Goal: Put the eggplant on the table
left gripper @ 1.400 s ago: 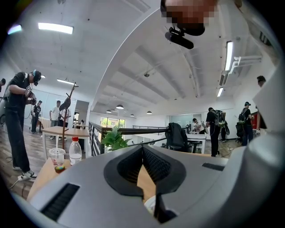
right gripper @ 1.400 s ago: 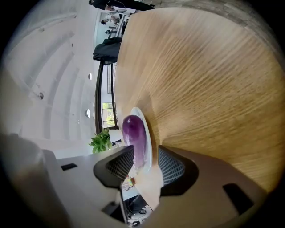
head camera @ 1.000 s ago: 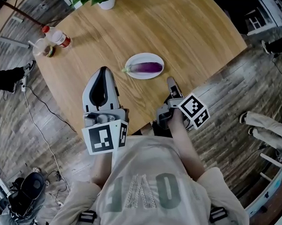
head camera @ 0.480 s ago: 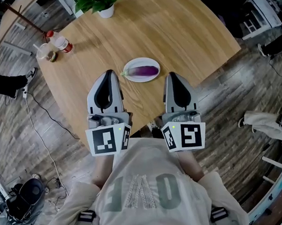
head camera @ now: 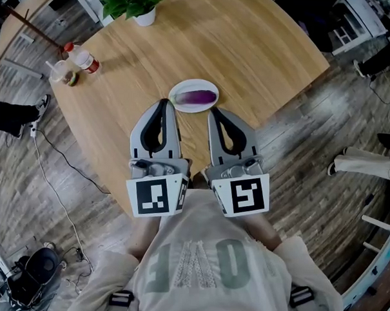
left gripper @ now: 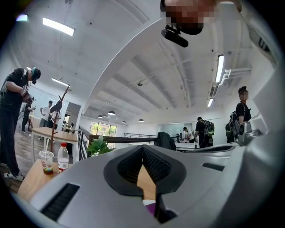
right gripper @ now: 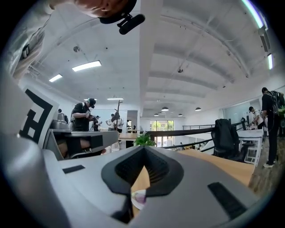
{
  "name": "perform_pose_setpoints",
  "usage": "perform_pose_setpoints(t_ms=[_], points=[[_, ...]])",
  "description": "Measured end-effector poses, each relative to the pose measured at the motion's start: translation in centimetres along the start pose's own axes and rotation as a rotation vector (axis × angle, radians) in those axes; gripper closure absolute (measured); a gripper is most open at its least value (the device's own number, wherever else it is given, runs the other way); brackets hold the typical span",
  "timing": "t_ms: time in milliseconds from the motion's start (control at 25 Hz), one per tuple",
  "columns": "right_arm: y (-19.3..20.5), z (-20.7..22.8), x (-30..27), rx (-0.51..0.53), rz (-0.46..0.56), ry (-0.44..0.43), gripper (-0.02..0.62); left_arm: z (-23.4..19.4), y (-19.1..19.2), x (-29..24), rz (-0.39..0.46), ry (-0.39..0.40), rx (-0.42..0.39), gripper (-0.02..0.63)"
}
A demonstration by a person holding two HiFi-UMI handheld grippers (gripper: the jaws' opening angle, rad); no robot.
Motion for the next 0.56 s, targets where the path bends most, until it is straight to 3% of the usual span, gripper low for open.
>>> perform_pose_setpoints(t_ms=[560], points=[[0.7, 0.4, -0.4, -0.012, -0.025, 0.023, 0.577, -1.6, 0.2, -0.1, -0.007, -0.027, 0.032, 0.597]])
Point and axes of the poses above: the fingertips, and each gripper's own axes: x backward along the fingers, z to its right, y out of its underside, the point moved 4 cm from there along x, backward along the fingers, and after that the axes turned 7 degrees about z, right-handed, at the moved point
